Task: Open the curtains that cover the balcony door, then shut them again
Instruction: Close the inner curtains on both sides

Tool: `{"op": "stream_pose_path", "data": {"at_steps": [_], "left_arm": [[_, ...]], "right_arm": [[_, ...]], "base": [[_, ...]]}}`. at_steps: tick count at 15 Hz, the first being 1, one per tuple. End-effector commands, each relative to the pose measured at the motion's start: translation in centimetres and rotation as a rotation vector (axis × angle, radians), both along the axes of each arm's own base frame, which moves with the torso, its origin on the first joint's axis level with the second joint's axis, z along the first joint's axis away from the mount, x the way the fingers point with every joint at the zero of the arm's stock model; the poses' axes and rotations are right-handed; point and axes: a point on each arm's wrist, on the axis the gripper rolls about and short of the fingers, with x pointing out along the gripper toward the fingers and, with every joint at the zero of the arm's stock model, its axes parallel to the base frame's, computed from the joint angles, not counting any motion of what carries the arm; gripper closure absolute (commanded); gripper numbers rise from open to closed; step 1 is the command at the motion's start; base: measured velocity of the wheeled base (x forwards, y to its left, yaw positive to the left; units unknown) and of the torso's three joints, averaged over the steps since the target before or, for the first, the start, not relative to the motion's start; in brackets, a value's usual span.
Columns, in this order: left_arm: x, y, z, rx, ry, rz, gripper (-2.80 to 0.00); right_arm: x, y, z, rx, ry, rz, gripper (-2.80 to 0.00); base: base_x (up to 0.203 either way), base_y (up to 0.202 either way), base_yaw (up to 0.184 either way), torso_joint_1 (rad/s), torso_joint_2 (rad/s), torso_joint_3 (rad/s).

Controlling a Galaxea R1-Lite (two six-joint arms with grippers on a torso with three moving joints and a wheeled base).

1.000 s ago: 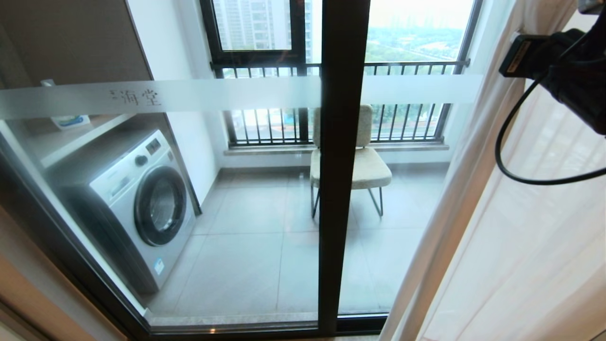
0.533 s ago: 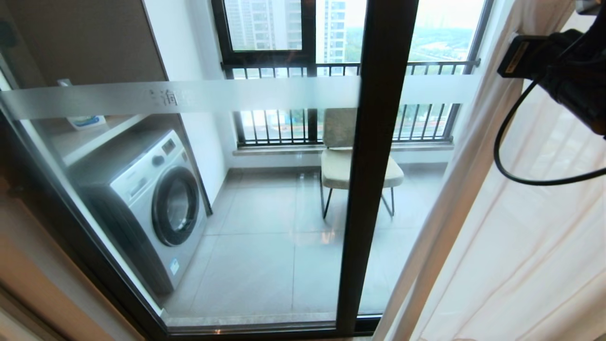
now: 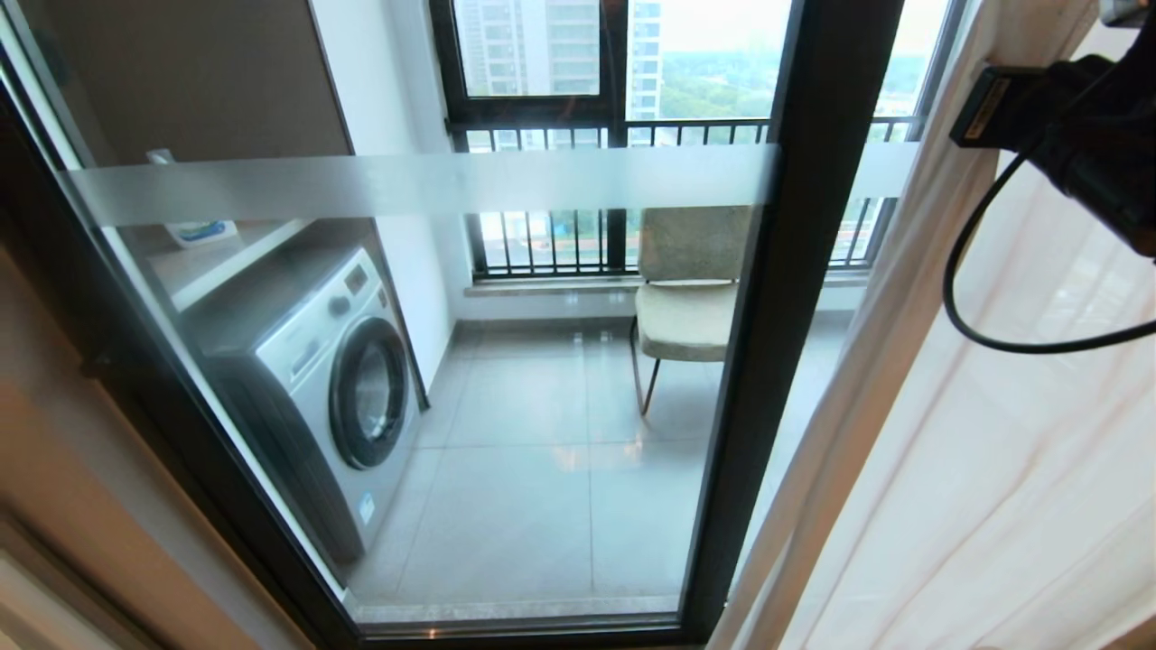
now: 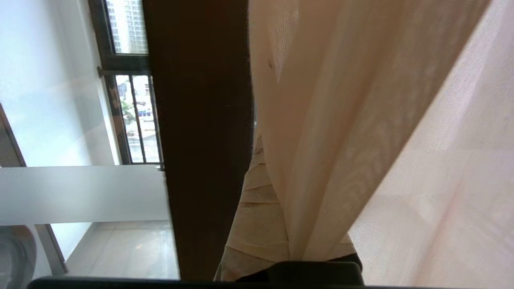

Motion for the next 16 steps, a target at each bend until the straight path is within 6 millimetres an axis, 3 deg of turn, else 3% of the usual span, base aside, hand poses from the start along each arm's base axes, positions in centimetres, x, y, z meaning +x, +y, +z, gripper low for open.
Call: {"op": "stream_pose_path", "data": {"at_steps": [1,10,16], "left_arm": [[0.00,0.00,0.00,0.001,0.000,0.001,0.00],[0.00,0.00,0.01,-0.002,-0.002,0.001,0.00],[0.00,0.00,0.01,-0.005,-0.002,0.001,0.00]], "right_arm": [[-0.13,-0.01,0.14,0.001,-0.007,-0.001,0.00],[-0.62,-0.09,0.39,-0.024,-0.014,-0.008,0.00],[-0.70,-0.07,0.63,-0.022,-0.023,-0.007,0.00]], "base": [[0.000,0.191,0.002,0.000,0.00,0.003],[0.000,0.188,0.000,0.002,0.00,0.001],[0.000,0.028,0.000,0.002,0.00,0.001]]}}
